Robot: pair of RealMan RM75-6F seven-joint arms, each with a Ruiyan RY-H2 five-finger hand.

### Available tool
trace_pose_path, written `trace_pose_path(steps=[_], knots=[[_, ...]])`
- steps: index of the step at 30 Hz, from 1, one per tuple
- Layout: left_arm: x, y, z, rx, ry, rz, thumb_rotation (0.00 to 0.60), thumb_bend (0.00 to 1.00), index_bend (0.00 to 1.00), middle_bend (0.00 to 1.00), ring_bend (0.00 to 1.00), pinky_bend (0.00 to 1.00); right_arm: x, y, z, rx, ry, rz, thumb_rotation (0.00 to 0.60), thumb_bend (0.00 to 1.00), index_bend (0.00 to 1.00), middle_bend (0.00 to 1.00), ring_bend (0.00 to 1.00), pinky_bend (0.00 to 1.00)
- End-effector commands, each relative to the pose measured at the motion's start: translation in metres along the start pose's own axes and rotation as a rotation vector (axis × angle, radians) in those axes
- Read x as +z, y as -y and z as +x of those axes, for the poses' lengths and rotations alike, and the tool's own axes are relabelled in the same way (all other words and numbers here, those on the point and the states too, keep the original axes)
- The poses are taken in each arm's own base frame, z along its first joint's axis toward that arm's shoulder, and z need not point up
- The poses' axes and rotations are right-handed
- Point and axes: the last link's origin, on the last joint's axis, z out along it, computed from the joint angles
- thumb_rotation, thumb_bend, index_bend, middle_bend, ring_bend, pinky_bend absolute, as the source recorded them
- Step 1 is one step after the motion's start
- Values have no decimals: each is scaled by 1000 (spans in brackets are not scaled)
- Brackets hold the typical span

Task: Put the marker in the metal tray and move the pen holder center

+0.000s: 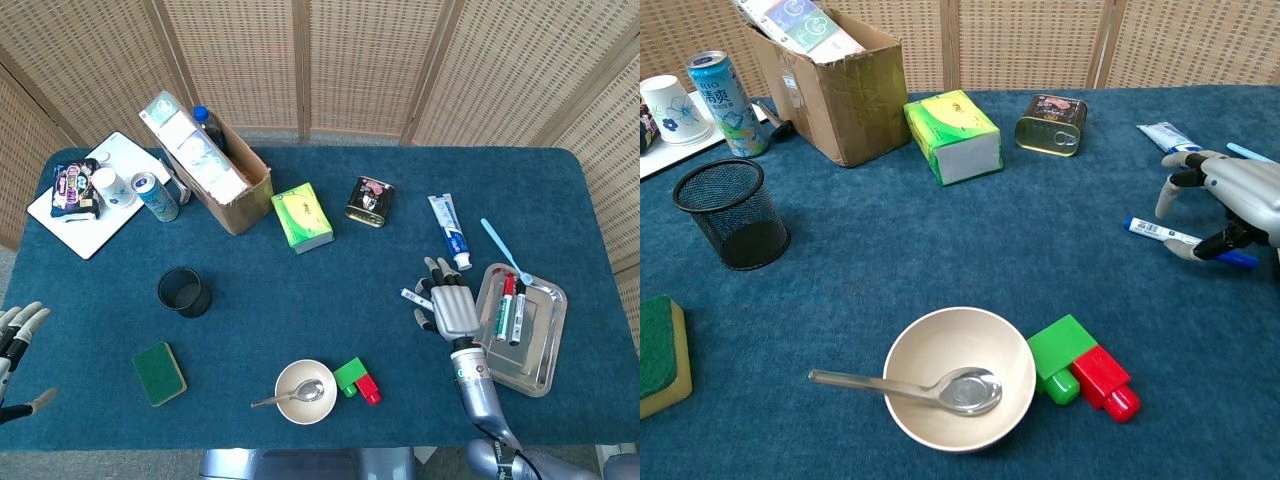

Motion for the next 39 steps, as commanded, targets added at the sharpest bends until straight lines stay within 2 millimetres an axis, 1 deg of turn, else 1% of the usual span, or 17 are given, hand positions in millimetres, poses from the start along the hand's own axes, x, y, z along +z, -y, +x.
trace_pose_path(steps=[1,15,31,33,39], knots=[[0,0,0,0,2,-1,600,104,0,0,0,32,1,-1,-3,-13,-1,-3,600,372,408,0,0,205],[0,0,0,-2,4,-3,600,105,0,0,0,32,6,-11,-6,-14,-2,-39,600,374,409,0,0,205],[0,-1,-1,-4,15,-9,600,106,0,0,0,32,7,-25,-7,-32,11,-67,600,377,419,0,8,208],[0,-1,-1,-4,15,-9,600,105,0,0,0,32,7,-26,-7,-35,14,-69,600,378,428,0,9,208],[-1,-1,-1,-8,15,-10,600,104,0,0,0,32,8,-27,-7,-46,16,-73,600,392,525,6,20,212]])
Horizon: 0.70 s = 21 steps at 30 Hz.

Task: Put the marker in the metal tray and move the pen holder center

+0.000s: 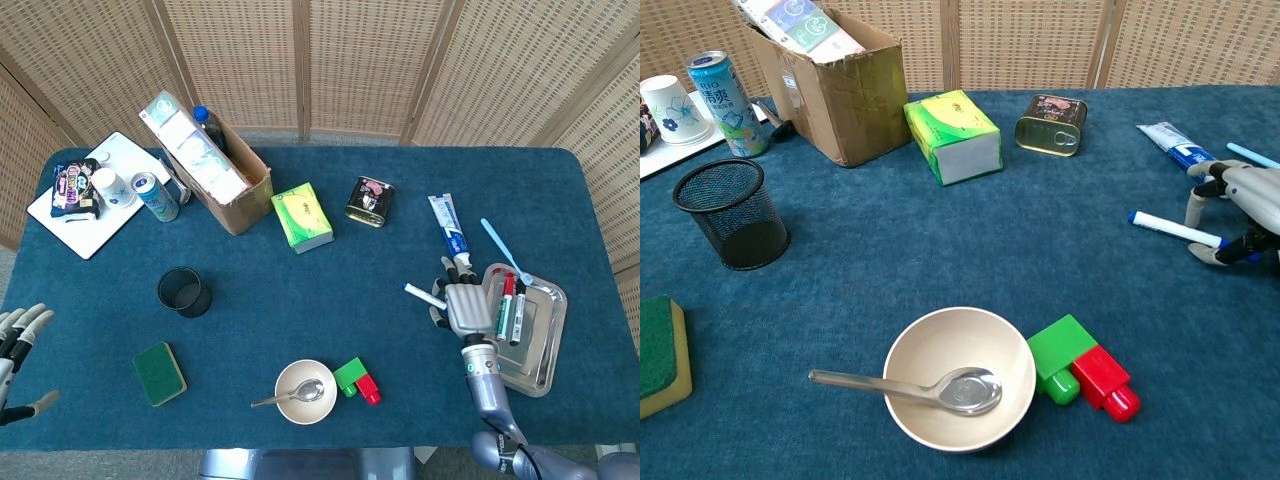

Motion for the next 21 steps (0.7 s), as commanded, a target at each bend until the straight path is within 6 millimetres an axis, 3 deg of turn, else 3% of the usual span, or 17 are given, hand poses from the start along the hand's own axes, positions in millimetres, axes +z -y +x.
trace_pose_path(steps=[1,12,21], knots=[[0,0,0,0,2,-1,600,104,0,0,0,32,1,0,1,-3,-9,1,600,392,535,8,21,213],[0,1,0,-2,5,2,600,104,0,0,0,32,-4,-1,2,-10,-32,6,600,402,583,29,36,228],[7,7,2,-24,-6,16,600,105,0,0,0,36,-16,-4,26,-4,-109,45,600,403,585,33,47,229]])
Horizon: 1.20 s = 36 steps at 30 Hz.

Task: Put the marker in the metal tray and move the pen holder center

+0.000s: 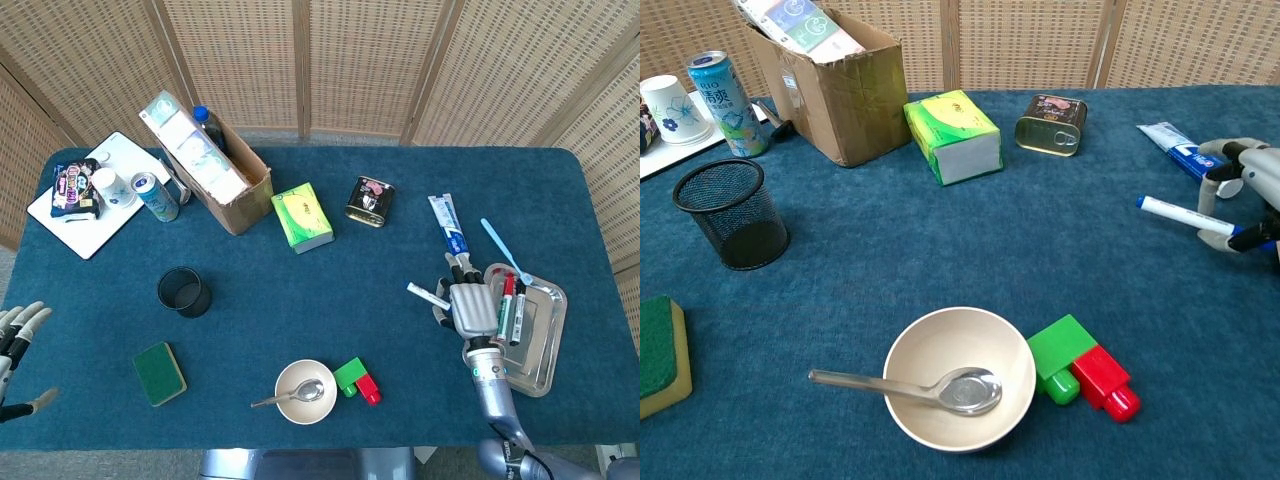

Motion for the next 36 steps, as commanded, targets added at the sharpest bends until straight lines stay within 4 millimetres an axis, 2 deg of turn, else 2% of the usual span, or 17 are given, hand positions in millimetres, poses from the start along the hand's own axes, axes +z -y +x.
trace_pose_path(steps=[1,12,17,21,23,31,36], knots=[[5,4,1,-15,-7,12,600,104,0,0,0,38,-4,-3,11,-1,-29,12,600,402,585,34,48,230],[47,26,-10,-72,35,67,600,104,0,0,0,50,-10,-24,48,12,-81,18,600,395,582,38,50,238],[76,31,-25,-160,105,71,600,105,0,0,0,49,-13,-35,65,17,-104,24,600,392,576,44,50,238],[101,25,-39,-191,133,41,600,105,0,0,0,47,-16,-42,77,18,-128,29,600,392,574,44,50,238],[118,11,-51,-203,148,5,600,104,0,0,0,45,-18,-45,86,25,-149,33,600,391,574,44,50,238],[147,-6,-65,-229,127,1,600,105,0,0,0,36,-19,-50,98,15,-171,36,600,392,575,44,50,239],[173,-23,-75,-270,104,-37,600,104,0,0,0,37,-19,-51,101,15,-177,26,600,392,575,44,50,239]])
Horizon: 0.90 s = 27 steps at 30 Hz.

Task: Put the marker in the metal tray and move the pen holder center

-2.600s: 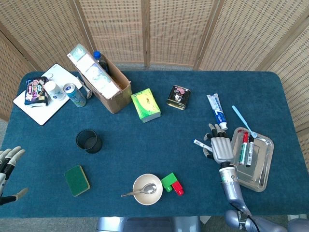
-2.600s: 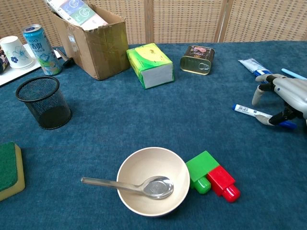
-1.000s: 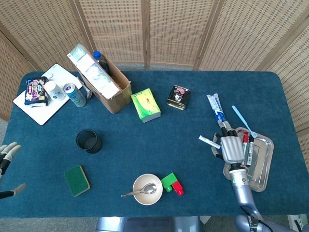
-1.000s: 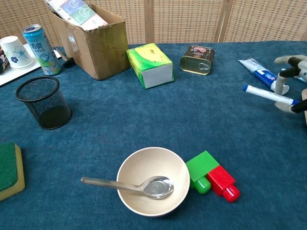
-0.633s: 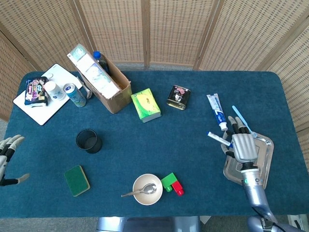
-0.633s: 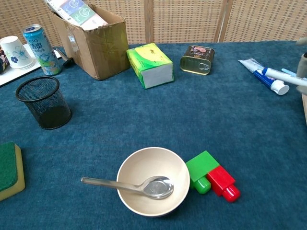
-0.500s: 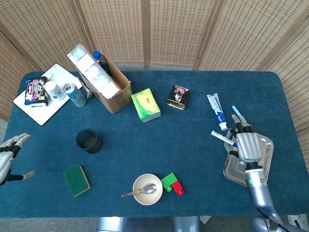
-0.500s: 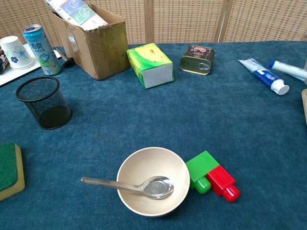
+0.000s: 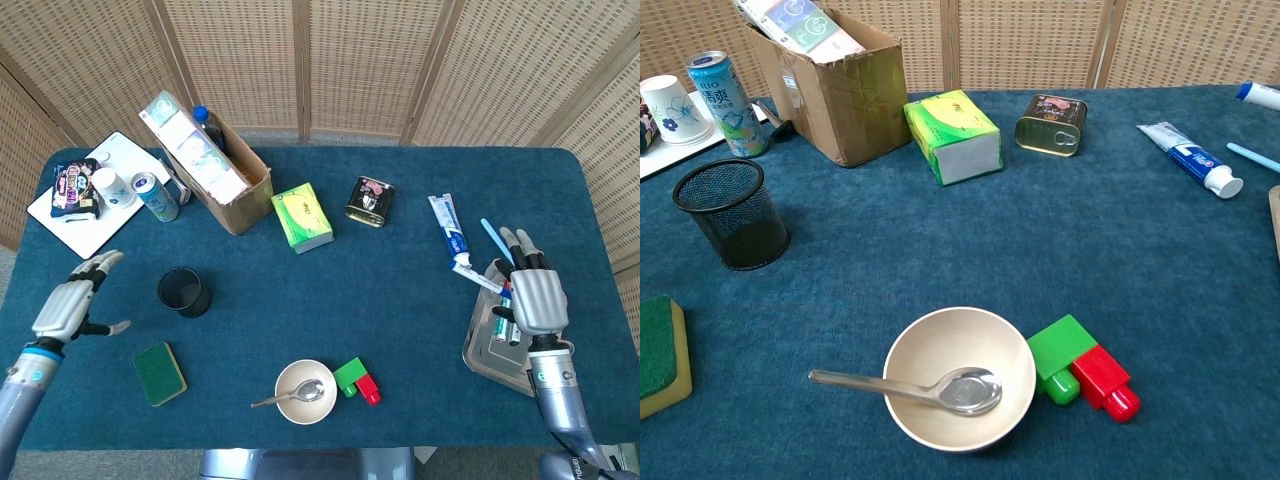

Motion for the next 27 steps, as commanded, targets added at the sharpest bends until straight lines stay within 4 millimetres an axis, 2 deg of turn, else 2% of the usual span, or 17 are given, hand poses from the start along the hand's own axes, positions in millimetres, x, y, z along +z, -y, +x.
trace_pose_path(steps=[1,9,18,21,23,25,27], knots=[[18,-9,-6,-17,-7,-25,600,104,0,0,0,41,0,-1,1,-2,-2,-4,600,393,575,44,50,239],[32,-34,-21,-26,109,-51,600,104,0,0,0,50,0,-4,2,-12,-1,-18,600,403,586,44,50,239],[42,-55,-35,-13,143,-68,600,104,0,0,0,78,-1,-9,3,-18,-1,-33,600,402,585,44,50,239],[46,-57,-38,-1,126,-59,600,104,11,1,0,160,-2,-11,3,-16,1,-38,600,404,585,44,52,239],[49,-58,-41,0,111,-43,600,112,34,53,46,240,-2,-12,3,-15,3,-40,600,404,585,44,54,239],[51,-61,-42,-1,93,-34,600,126,68,185,167,336,-2,-13,3,-16,1,-42,600,404,585,44,54,239],[52,-64,-44,15,74,-30,600,136,116,270,246,429,-2,-14,4,-15,-2,-42,600,405,585,44,54,239]])
